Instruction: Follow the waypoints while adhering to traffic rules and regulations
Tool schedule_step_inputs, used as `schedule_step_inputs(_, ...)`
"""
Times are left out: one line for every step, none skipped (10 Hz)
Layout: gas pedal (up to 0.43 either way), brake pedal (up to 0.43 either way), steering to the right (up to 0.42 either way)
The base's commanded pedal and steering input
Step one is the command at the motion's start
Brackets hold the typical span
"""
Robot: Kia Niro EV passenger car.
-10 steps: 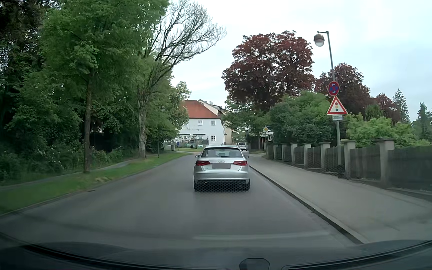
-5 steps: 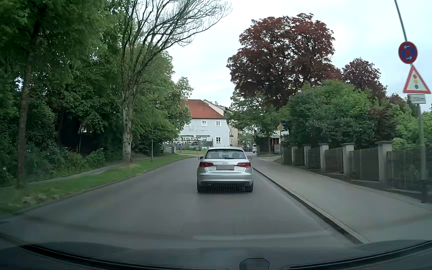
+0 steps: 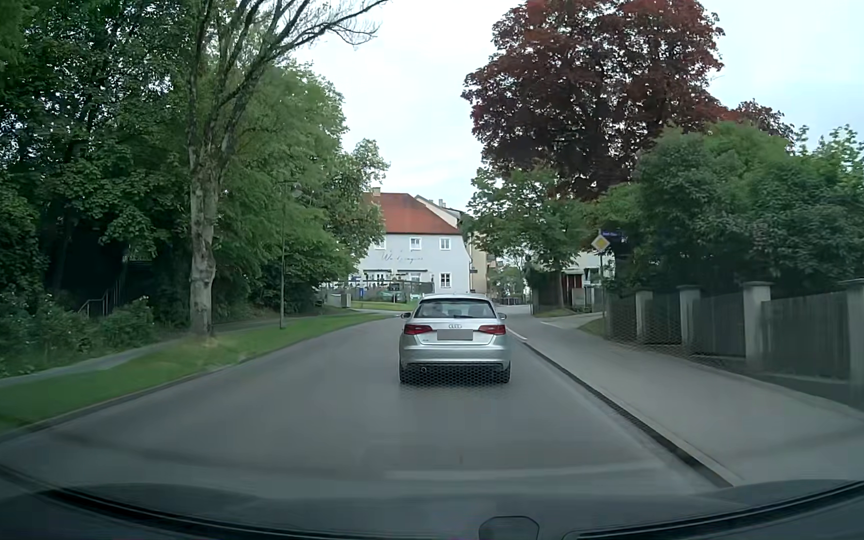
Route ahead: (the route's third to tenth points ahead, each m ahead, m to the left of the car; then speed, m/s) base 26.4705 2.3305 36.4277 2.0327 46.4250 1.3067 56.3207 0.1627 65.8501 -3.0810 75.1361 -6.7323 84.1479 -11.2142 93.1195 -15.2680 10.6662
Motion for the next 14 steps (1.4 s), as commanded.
schedule_step_inputs(0.079, 0.0, -0.009)
schedule_step_inputs(0.087, 0.0, -0.009)
schedule_step_inputs(0.11, 0.0, -0.009)
schedule_step_inputs(0.15, 0.0, -0.009)
schedule_step_inputs(0.15, 0.0, -0.008)
schedule_step_inputs(0.15, 0.0, -0.007)
schedule_step_inputs(0.15, 0.0, -0.006)
schedule_step_inputs(0.15, 0.0, -0.006)
schedule_step_inputs(0.15, 0.0, -0.005)
schedule_step_inputs(0.15, 0.0, -0.005)
schedule_step_inputs(0.15, 0.0, -0.004)
schedule_step_inputs(0.15, 0.0, -0.003)
schedule_step_inputs(0.15, 0.0, -0.002)
schedule_step_inputs(0.15, 0.0, -0.001)
